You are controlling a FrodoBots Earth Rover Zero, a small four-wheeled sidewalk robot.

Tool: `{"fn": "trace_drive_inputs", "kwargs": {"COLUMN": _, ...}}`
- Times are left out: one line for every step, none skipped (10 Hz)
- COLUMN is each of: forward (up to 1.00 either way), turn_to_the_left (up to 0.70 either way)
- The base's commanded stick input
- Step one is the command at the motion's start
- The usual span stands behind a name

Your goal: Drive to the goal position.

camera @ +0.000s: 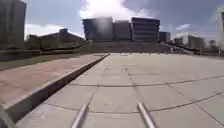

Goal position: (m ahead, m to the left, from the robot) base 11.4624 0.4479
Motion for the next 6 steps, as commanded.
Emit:
{"fn": "trace_drive_inputs", "kwargs": {"forward": 0.7, "turn_to_the_left": 0.0}}
{"fn": "trace_drive_inputs", "kwargs": {"forward": 0.7, "turn_to_the_left": 0.0}}
{"fn": "trace_drive_inputs", "kwargs": {"forward": 0.7, "turn_to_the_left": 0.0}}
{"fn": "trace_drive_inputs", "kwargs": {"forward": 0.7, "turn_to_the_left": 0.0}}
{"fn": "trace_drive_inputs", "kwargs": {"forward": 0.7, "turn_to_the_left": 0.0}}
{"fn": "trace_drive_inputs", "kwargs": {"forward": 0.7, "turn_to_the_left": 0.0}}
